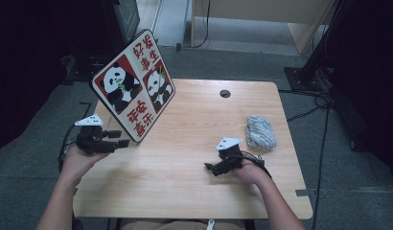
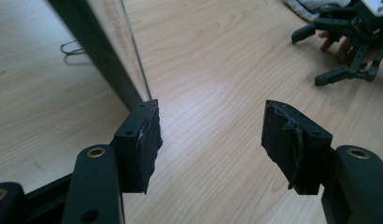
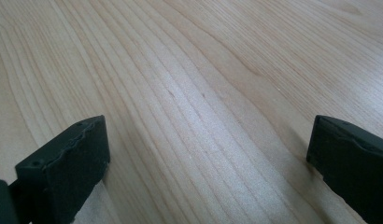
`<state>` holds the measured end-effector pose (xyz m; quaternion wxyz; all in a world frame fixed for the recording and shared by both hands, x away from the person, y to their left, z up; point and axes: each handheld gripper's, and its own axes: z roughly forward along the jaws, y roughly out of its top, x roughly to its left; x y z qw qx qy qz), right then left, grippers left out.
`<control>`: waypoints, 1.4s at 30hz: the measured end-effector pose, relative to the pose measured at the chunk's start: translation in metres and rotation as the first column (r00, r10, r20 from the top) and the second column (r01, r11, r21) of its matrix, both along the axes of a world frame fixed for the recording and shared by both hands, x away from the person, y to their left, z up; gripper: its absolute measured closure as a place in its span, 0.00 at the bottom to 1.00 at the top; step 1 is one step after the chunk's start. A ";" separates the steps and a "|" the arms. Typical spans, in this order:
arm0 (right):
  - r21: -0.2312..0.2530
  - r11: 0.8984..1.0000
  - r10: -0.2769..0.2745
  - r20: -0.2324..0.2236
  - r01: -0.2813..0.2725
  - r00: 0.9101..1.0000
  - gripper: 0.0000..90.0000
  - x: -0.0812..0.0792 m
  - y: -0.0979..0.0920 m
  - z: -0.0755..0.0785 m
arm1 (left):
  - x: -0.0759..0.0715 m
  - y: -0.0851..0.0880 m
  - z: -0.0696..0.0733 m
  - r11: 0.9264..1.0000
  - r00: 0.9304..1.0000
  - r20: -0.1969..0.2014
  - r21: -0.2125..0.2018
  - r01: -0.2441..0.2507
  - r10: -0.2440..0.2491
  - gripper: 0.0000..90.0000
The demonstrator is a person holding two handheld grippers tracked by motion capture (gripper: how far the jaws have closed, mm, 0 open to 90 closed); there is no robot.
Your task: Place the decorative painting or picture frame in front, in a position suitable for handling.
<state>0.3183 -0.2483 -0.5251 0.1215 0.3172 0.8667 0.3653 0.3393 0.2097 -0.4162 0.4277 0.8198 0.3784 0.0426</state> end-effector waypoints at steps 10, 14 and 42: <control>0.001 1.000 -0.008 -0.001 0.008 1.000 0.00 -0.001 0.000 0.000 | 0.019 0.010 0.008 0.999 0.999 -0.026 -0.017 -0.032 0.032 0.42; 0.003 1.000 -0.011 0.005 0.011 1.000 0.00 -0.001 0.000 0.000 | 0.028 0.014 0.014 0.999 0.999 -0.031 -0.012 -0.044 0.044 0.42; 0.001 1.000 -0.019 0.002 0.019 1.000 0.00 -0.002 -0.001 0.000 | 0.088 0.013 0.109 0.995 0.997 0.001 0.076 -0.071 0.072 0.42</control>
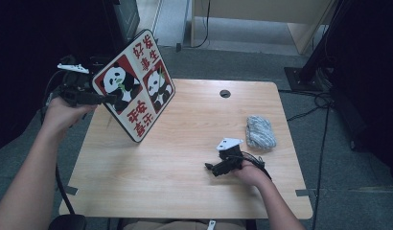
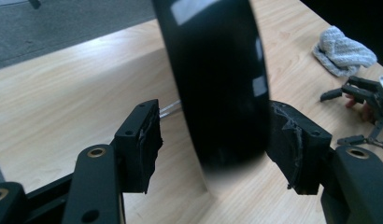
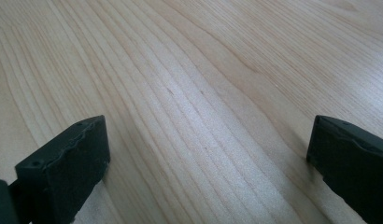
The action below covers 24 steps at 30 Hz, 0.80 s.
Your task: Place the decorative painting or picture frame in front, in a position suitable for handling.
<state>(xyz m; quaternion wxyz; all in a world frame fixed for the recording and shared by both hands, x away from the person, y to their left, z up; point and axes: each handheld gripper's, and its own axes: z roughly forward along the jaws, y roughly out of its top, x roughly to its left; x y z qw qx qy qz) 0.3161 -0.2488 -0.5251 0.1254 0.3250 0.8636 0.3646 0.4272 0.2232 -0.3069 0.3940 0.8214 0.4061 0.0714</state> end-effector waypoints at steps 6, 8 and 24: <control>0.000 1.000 -0.003 -0.004 0.003 1.000 0.00 0.000 0.000 0.000 | 0.015 -0.009 0.017 1.000 1.000 -0.007 0.019 0.010 -0.010 0.42; 0.000 1.000 -0.004 -0.004 0.004 1.000 0.00 0.000 0.000 0.000 | 0.020 -0.012 0.022 0.999 1.000 -0.010 0.028 0.016 -0.016 0.42; 0.001 1.000 -0.004 -0.002 0.004 1.000 0.00 -0.001 0.000 0.000 | 0.052 -0.021 0.040 0.998 0.998 -0.058 0.055 0.029 -0.026 0.45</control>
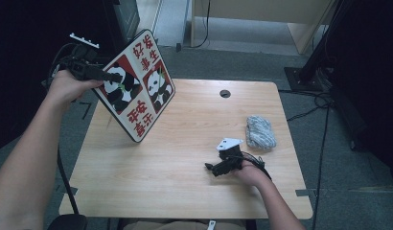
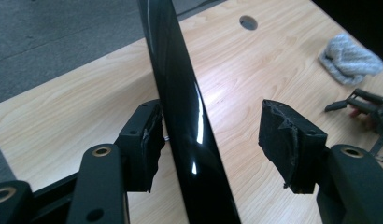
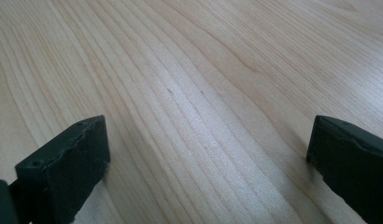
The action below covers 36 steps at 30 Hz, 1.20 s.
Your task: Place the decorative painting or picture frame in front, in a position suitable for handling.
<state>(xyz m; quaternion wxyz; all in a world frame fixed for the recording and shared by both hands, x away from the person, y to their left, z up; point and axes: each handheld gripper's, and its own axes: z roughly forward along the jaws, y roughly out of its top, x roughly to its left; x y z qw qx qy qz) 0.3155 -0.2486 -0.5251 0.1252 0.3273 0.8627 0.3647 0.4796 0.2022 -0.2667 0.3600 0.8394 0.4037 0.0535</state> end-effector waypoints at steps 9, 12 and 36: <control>0.000 1.000 -0.002 -0.001 0.002 1.000 0.00 0.000 0.000 0.000 | 0.014 -0.007 0.005 0.999 1.000 -0.015 0.047 0.000 0.001 0.46; 0.000 1.000 -0.002 -0.001 0.002 1.000 0.00 0.000 0.000 0.000 | 0.017 -0.009 0.007 1.000 1.000 -0.014 0.025 -0.011 0.011 0.47; -0.001 1.000 0.000 0.002 0.000 1.000 0.00 0.000 0.000 0.000 | 0.050 -0.031 0.017 0.988 0.995 -0.104 0.155 0.016 0.000 0.75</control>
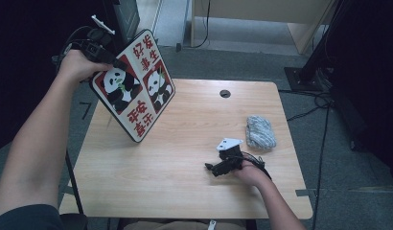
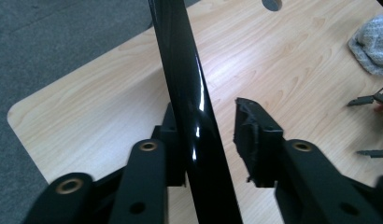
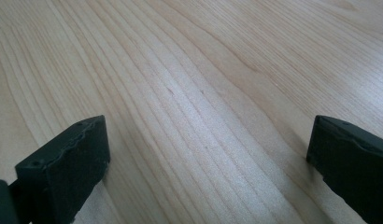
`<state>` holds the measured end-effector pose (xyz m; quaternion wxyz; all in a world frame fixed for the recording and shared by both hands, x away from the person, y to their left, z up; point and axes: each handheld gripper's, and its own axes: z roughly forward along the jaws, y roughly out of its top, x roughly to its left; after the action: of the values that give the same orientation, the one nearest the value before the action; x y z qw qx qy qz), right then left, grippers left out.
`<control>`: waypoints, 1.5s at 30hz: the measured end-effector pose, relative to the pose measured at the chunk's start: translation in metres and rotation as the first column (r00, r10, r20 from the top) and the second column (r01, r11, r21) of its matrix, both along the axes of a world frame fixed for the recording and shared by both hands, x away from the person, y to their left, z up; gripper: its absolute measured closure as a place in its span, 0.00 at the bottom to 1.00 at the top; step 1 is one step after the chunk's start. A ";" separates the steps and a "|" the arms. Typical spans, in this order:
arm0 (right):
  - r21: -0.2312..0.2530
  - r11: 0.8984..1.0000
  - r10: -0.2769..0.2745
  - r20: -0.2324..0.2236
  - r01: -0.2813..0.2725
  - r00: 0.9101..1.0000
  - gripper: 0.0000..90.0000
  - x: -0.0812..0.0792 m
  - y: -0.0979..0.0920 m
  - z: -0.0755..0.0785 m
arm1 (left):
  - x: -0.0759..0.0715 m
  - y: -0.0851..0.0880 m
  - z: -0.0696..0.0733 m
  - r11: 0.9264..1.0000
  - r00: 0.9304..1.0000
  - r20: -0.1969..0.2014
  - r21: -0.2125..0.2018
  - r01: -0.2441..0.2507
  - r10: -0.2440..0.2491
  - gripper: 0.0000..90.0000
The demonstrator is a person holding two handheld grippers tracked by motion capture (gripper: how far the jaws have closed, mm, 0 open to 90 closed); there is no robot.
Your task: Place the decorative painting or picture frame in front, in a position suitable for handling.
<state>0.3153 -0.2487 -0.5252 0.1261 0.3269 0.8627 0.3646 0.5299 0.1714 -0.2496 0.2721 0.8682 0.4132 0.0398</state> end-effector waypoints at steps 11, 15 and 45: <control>0.000 1.000 -0.002 -0.001 0.002 1.000 0.00 0.000 0.000 0.000 | 0.004 -0.003 0.004 0.998 0.994 -0.092 0.001 -0.055 0.055 0.88; 0.000 1.000 -0.002 -0.002 0.002 1.000 0.00 0.000 0.000 0.000 | 0.001 -0.008 0.008 0.999 0.995 -0.092 0.015 -0.044 0.046 0.89; 0.000 1.000 0.005 -0.001 -0.005 1.000 0.00 -0.001 -0.002 0.000 | -0.091 -0.092 0.038 0.972 0.968 -0.092 -0.009 0.233 -0.233 0.90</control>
<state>0.3143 -0.2503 -0.5252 0.1250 0.3251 0.8634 0.3650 0.4386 0.0798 -0.2119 0.2547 0.9118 0.3205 -0.0321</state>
